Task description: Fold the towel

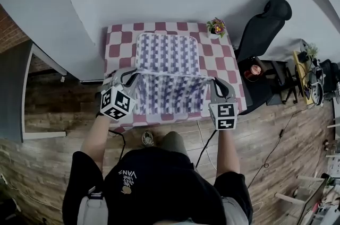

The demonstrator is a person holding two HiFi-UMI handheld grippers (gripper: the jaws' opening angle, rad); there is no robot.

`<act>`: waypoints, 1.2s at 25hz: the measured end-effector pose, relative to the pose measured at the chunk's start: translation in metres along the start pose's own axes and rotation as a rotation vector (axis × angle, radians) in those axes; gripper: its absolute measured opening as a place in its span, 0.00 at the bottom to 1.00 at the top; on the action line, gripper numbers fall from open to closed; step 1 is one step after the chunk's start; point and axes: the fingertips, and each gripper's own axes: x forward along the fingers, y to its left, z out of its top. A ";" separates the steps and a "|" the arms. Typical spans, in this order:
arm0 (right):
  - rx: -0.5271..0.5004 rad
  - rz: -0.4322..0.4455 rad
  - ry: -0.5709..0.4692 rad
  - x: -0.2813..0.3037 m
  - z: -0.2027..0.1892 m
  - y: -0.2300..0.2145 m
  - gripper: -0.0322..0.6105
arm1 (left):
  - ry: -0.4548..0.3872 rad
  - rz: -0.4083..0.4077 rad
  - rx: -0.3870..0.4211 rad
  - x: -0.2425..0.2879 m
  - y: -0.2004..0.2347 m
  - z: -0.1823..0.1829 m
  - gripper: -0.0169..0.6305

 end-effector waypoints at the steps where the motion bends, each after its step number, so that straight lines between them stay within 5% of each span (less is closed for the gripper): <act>1: -0.002 0.001 0.012 0.008 -0.001 -0.004 0.08 | 0.003 -0.006 0.005 0.008 0.003 0.000 0.08; 19: 0.016 0.177 0.101 0.198 -0.026 -0.049 0.08 | 0.195 0.034 -0.061 0.158 0.070 -0.046 0.08; 30: 0.053 0.212 0.148 0.299 -0.044 -0.056 0.08 | 0.295 0.091 -0.138 0.232 0.103 -0.087 0.08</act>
